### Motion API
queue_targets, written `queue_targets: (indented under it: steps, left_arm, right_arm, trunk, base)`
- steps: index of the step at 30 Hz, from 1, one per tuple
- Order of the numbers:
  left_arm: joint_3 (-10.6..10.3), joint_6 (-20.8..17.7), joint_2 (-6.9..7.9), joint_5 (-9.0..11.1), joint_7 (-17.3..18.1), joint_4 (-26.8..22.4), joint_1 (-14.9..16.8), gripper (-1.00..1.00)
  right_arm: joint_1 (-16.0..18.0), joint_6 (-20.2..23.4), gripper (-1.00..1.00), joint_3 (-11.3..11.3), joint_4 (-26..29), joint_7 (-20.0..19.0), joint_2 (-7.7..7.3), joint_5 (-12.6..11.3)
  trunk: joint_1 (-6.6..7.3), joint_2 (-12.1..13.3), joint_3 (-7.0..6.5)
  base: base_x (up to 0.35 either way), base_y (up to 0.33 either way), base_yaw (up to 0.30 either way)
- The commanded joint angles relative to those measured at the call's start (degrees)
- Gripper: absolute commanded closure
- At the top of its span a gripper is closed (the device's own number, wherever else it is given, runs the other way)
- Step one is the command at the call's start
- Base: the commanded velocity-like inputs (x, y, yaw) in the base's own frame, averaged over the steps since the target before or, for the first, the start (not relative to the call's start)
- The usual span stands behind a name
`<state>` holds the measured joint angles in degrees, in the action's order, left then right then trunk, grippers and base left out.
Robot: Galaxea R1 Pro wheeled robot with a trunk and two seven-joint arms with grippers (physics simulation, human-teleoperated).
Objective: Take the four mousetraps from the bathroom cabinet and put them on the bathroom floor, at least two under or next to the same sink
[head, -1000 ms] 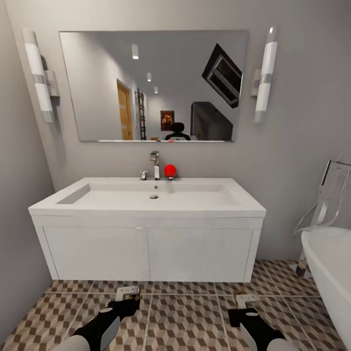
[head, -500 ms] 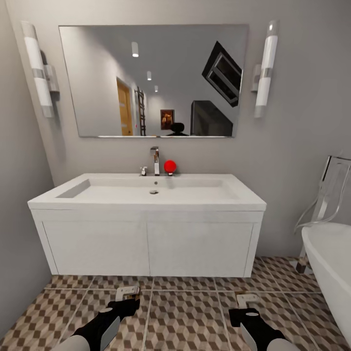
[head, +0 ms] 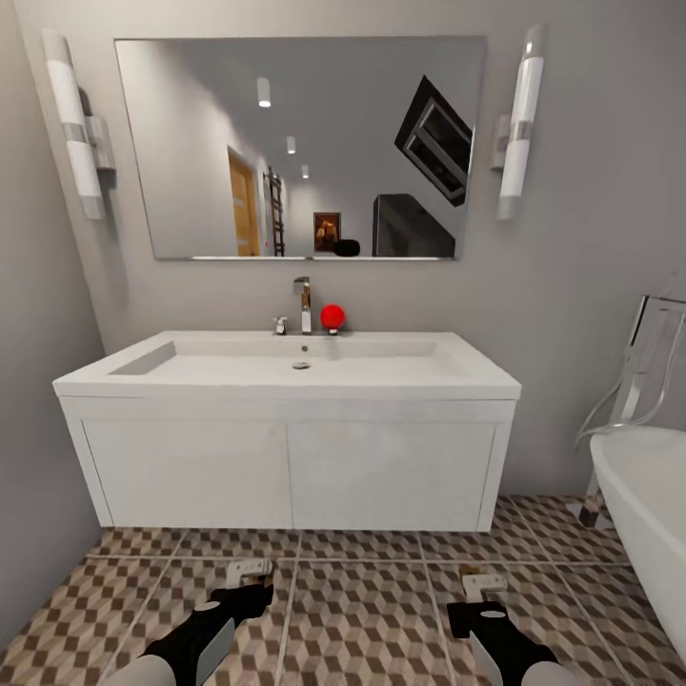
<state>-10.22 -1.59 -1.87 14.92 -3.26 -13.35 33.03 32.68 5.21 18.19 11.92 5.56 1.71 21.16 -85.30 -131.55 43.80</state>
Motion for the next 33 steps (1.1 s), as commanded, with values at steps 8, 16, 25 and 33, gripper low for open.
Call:
queue_targets:
  steps: [8,16,25,33]
  left_arm:
    - [-0.5,-0.2,0.03,0.5,-0.4,-0.1,0.0,1.00]
    - [-0.5,-0.2,0.03,0.7,-0.4,-0.1,0.0,1.00]
    - [-0.4,-0.2,0.07,0.7,-0.4,-0.1,0.0,1.00]
    - [-0.4,-0.3,0.11,0.7,-0.4,-0.1,0.0,1.00]
  right_arm:
    - [0.0,0.3,1.00,0.2,0.1,0.0,0.07,0.6]
    - [0.0,0.3,1.00,0.1,0.2,-0.1,0.01,0.7]
    - [0.0,-4.9,1.00,-2.1,0.2,0.4,0.10,1.5]
    - [0.0,-0.4,1.00,-3.1,0.1,1.0,0.06,1.5]
  trunk:
    - [-1.75,-3.2,1.50]
    - [-3.51,-6.5,2.94]
    - [-5.48,-10.1,4.55]
    - [-6.47,-11.7,6.16]
  base:
    - [0.000,0.000,0.000]
    - [0.000,0.000,0.000]
    - [0.000,0.000,0.000]
    - [0.000,0.000,0.000]
